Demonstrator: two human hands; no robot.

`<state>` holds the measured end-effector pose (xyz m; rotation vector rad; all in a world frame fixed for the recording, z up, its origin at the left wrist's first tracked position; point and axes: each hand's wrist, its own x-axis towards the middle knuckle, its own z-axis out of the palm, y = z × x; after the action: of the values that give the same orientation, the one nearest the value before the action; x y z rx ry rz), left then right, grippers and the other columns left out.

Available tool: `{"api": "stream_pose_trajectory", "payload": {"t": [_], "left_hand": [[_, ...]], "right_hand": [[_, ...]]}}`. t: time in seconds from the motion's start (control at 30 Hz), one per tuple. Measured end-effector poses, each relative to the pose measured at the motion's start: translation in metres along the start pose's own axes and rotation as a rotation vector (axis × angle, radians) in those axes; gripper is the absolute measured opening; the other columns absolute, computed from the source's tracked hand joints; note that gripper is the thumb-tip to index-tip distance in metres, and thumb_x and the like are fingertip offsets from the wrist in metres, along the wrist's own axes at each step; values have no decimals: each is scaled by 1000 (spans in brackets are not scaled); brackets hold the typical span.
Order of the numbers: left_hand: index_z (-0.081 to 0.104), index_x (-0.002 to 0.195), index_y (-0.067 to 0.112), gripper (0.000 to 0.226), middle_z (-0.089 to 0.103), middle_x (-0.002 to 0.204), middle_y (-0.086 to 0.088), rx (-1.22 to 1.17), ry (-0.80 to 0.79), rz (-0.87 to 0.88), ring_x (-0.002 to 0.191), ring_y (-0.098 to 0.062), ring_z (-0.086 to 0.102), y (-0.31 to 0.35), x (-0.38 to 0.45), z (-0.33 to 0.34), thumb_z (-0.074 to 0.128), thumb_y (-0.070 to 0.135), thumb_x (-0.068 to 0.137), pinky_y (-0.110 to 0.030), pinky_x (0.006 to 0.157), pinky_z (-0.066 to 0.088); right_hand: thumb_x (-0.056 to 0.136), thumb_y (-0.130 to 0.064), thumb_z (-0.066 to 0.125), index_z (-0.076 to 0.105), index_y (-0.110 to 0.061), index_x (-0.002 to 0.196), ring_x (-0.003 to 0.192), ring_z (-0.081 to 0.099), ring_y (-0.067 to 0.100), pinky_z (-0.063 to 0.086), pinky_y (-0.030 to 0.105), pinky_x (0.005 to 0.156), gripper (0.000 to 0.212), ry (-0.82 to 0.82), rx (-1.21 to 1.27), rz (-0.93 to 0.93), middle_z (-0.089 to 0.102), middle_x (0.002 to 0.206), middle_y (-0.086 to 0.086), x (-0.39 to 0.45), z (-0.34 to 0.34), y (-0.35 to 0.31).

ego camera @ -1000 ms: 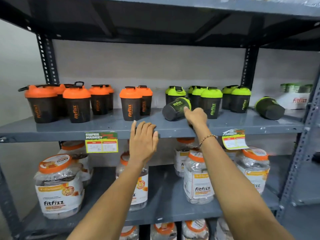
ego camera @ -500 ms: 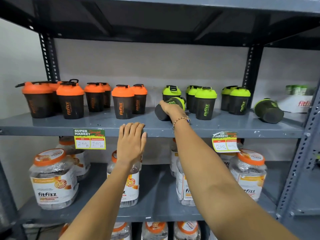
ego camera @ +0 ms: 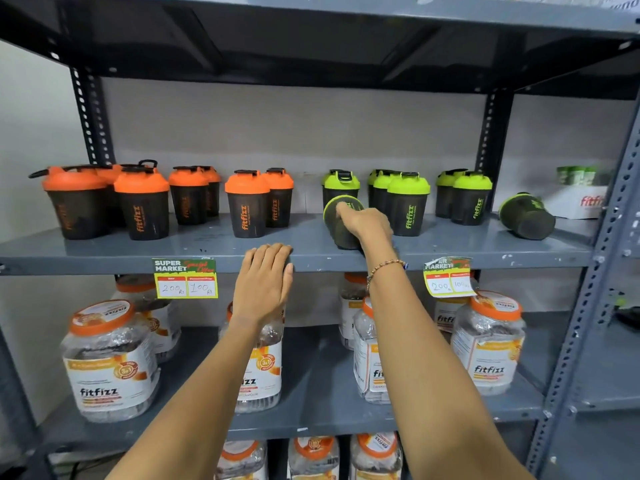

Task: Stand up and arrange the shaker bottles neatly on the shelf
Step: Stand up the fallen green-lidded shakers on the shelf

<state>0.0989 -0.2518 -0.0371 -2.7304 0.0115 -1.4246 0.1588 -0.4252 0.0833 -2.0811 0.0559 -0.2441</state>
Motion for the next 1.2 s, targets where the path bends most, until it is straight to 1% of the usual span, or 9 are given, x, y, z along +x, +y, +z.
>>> {"api": "stream_pose_trajectory", "payload": {"t": [0.07,0.2,0.3,0.43,0.5,0.6,0.8,1.0,1.2], "left_hand": [[57,122,13,43,61,121,-5,5,-12,26,110,-25,57,-3,1,-4,28,33,97,-35,102,31],[56,123,14,43,61,122,-4,11,-33,33,113,-24,56,-6,2,-5,28,33,97,-38,104,36],[55,125,13,42,59,126,-5,-11,0,-27,121,-26,52,-10,-3,-1,30,32,97,-39,113,23],[52,125,13,41,59,122,-6,-35,28,-57,115,-25,53,-11,-4,4,31,32,96,-37,110,21],[52,123,13,38,59,120,-6,-43,39,-50,112,-25,53,-12,-4,5,33,32,96,-37,108,23],[54,121,12,38,59,119,-6,-32,66,-36,110,-26,53,-13,-4,9,33,31,96,-38,106,25],[57,117,10,38,60,116,-8,-3,109,-28,105,-29,54,-12,-3,12,35,29,94,-41,103,29],[57,115,11,36,60,115,-7,0,121,-26,105,-28,53,-14,-3,16,35,30,94,-40,102,29],[58,113,10,36,61,114,-6,-82,106,-72,105,-28,55,-7,-2,8,35,30,94,-39,106,26]], "right_hand": [[79,-53,54,60,-8,115,115,58,33,50,33,82,58,-46,135,8,59,128,13,0,-5,2],[79,-38,67,55,-11,104,97,65,28,55,31,60,39,-311,798,207,65,108,11,3,-16,9],[79,-28,75,62,-11,103,95,67,25,61,38,71,32,-520,1047,113,71,99,11,7,-9,18],[76,-13,80,63,-4,106,103,65,21,60,33,76,36,-587,902,11,71,103,11,17,7,11],[74,-3,79,62,-2,106,106,63,23,57,34,83,36,-531,819,-16,70,104,11,25,16,6],[69,1,81,59,3,116,110,62,28,49,41,101,52,-367,547,-103,68,117,17,41,31,6],[61,-11,85,52,-6,117,111,58,25,46,26,86,65,-134,103,-192,62,123,10,66,44,11],[63,-18,83,48,-4,127,119,56,29,47,35,102,74,-157,-31,-192,60,129,13,76,51,11],[68,-18,84,38,-1,134,122,54,31,44,45,106,83,-299,-49,-173,57,132,13,66,40,11]]}}
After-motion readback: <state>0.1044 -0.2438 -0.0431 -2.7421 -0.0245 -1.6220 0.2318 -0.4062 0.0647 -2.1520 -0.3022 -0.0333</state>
